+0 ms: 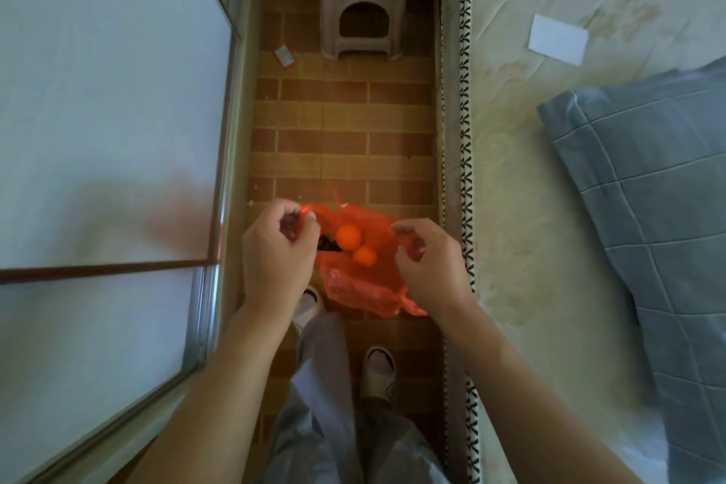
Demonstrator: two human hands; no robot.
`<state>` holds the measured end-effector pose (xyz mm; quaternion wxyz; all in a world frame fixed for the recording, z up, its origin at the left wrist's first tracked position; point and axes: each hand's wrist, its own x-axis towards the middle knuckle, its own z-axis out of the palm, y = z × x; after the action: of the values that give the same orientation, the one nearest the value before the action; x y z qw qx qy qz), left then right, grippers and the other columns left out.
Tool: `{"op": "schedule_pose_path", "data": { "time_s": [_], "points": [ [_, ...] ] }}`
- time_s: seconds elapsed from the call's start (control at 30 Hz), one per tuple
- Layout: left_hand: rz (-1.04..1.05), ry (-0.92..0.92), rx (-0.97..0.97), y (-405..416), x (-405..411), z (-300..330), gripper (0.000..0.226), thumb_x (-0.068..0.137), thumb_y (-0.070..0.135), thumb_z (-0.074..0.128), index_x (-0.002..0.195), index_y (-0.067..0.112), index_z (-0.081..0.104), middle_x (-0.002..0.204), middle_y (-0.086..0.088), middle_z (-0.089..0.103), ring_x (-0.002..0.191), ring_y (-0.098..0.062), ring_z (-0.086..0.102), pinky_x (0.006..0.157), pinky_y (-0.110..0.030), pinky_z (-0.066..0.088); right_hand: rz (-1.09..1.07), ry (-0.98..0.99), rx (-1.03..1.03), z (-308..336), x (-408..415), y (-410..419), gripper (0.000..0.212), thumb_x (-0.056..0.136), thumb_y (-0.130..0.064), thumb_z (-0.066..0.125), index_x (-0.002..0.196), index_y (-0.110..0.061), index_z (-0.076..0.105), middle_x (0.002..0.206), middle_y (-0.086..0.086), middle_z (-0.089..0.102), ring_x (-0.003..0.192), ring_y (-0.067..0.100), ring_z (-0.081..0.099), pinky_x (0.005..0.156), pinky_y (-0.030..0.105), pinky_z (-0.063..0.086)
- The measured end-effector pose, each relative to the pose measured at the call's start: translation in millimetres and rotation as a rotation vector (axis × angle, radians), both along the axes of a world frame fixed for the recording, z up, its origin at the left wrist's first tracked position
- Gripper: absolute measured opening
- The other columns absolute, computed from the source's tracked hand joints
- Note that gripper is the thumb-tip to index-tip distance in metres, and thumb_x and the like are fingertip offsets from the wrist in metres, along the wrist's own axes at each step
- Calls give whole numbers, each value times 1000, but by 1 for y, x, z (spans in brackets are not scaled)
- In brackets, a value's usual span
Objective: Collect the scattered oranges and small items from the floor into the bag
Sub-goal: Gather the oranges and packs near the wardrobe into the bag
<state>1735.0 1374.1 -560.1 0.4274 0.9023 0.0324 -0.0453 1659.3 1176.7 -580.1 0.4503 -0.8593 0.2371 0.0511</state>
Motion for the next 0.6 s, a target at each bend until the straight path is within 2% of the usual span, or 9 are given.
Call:
{"op": "schedule_pose_path", "data": {
  "time_s": [0.13,0.37,0.47,0.6],
  "points": [
    [-63,2,-35,-12,48,-3,6,95,17,68,90,18,66,76,12,63,72,-4,62,61,-11,46,-42,22,-8,2,42,-10,37,84,-5,65,111,-27,74,104,-16,68,88,-1,61,78,20,52],
    [-116,39,-71,-16,111,-2,5,96,17,69,92,19,67,76,14,63,74,-4,63,62,-10,46,-138,92,-11,0,102,-13,33,88,-8,66,112,-29,73,105,-18,68,91,-5,60,69,5,43],
    [-119,55,-72,-14,136,-5,2,96,20,69,95,21,67,78,14,64,77,-5,63,64,-12,49,-195,100,2,-3,131,-12,33,87,-8,67,111,-29,74,99,-16,68,84,-2,61,67,11,44],
    [-139,27,-82,-13,172,-14,2,97,20,68,95,20,67,79,16,62,77,-2,62,65,-12,48,-230,73,-7,-7,173,-11,33,87,-9,67,112,-30,74,100,-15,70,86,0,63,71,16,49]
  ]
}}
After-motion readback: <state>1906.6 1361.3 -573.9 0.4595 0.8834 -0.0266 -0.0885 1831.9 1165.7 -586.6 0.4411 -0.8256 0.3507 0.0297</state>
